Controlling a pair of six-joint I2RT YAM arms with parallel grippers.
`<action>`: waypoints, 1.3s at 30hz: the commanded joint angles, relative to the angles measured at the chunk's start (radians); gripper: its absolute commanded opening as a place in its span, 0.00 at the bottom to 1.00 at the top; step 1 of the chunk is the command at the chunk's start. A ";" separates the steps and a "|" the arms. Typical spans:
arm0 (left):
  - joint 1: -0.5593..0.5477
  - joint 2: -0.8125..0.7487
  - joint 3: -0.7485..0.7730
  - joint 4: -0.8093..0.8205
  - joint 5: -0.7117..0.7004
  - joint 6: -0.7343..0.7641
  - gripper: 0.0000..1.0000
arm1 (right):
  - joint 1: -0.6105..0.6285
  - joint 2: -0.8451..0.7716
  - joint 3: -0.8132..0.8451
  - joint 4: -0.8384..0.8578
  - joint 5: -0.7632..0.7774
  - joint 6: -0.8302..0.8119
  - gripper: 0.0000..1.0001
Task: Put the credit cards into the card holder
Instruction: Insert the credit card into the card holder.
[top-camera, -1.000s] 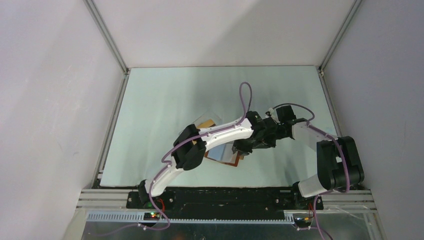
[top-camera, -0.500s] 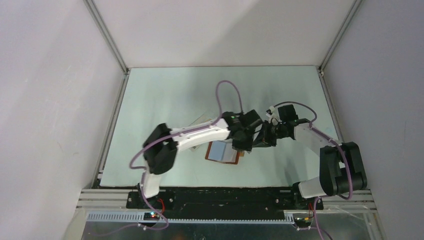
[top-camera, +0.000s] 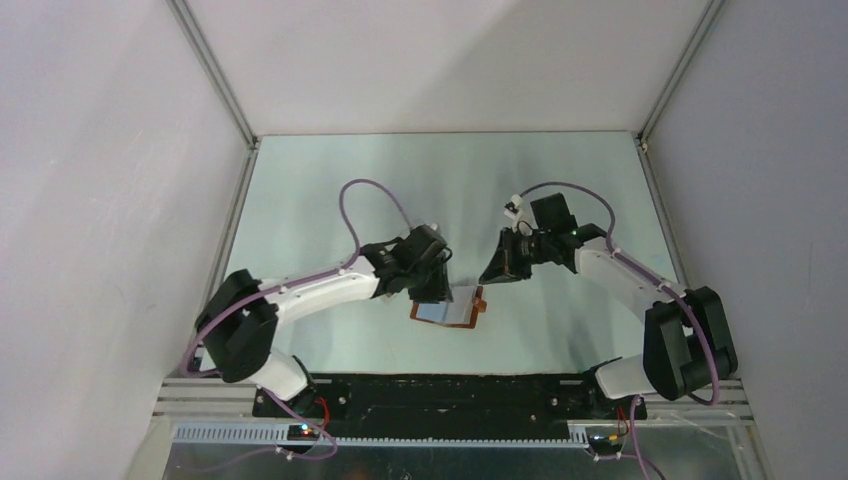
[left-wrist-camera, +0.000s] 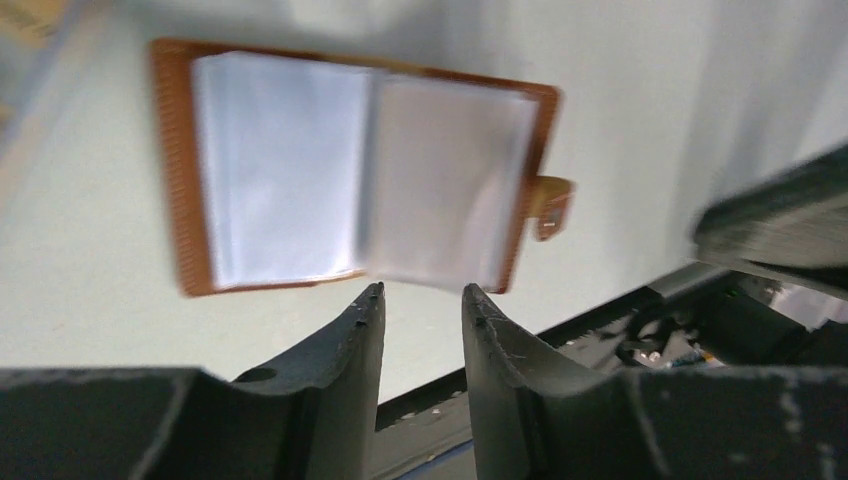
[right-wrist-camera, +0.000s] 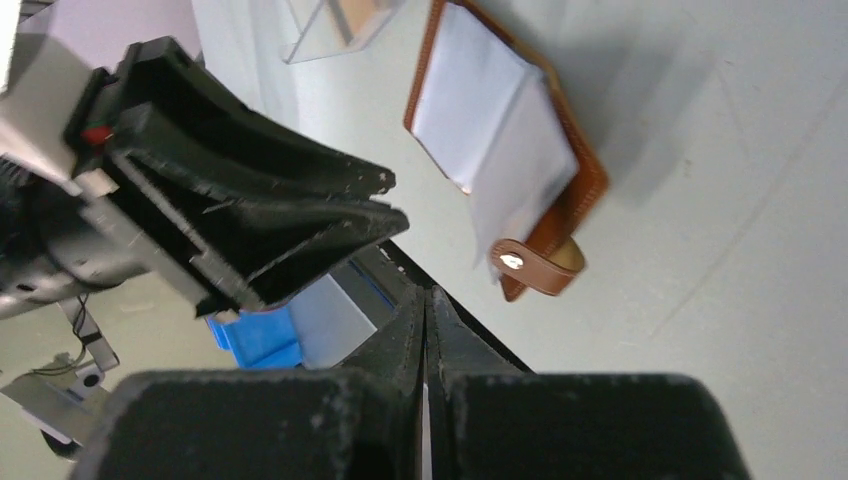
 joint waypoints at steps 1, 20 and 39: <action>0.027 -0.119 -0.097 0.042 -0.125 -0.027 0.37 | 0.066 0.023 0.075 0.007 0.036 0.038 0.00; 0.048 0.056 -0.120 0.012 -0.140 -0.049 0.00 | 0.266 0.324 0.186 -0.086 0.275 -0.006 0.00; 0.065 0.077 -0.124 -0.101 -0.158 -0.122 0.00 | 0.238 0.418 0.148 -0.186 0.492 -0.065 0.00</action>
